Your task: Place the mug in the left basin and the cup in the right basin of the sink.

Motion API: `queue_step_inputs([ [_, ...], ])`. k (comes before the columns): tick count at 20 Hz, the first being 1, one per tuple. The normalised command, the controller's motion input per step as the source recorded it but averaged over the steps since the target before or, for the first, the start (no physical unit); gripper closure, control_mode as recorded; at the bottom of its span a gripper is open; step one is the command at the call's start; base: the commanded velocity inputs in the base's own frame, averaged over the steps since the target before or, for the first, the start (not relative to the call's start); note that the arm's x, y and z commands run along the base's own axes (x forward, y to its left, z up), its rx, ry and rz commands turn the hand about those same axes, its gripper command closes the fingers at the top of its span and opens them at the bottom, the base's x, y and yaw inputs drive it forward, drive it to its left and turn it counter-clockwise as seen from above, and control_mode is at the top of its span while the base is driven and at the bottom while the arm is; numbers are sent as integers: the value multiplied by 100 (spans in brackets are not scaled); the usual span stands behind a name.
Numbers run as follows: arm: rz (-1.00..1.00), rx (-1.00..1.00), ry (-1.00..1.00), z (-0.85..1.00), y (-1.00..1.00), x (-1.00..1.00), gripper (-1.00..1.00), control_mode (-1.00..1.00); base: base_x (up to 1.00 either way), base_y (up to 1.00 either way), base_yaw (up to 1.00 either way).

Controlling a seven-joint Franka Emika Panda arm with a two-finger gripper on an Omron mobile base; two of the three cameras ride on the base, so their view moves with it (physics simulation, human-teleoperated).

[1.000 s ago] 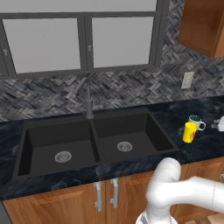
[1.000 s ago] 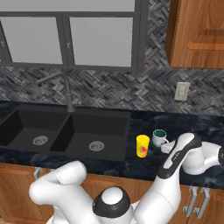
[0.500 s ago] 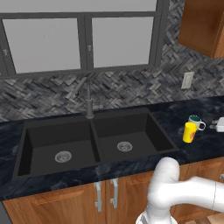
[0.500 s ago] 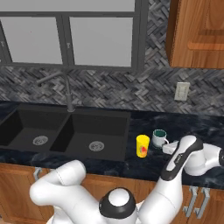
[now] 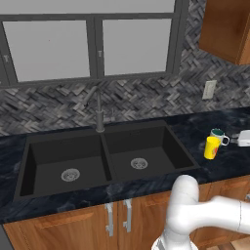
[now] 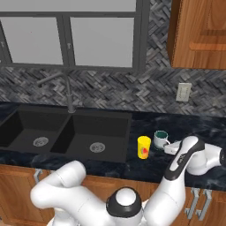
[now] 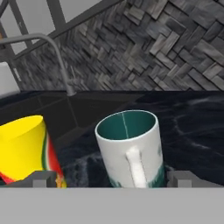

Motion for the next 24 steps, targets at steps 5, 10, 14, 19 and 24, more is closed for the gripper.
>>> queue_step_inputs([
  [5, 5, 1, 2, -15, -13, 21, -100, -100, 0, 0, 0],
  [10, 6, 3, 4, -12, -9, 16, -100, -100, 0, 0, 0],
  [14, 2, 2, 3, -10, -3, 7, -100, -100, 0, 0, 0],
  [19, 0, 0, 3, -8, -5, 12, -100, -100, 0, 0, 0],
  [24, 0, 0, 0, -2, 0, -8, -100, -100, 0, 0, 0],
])
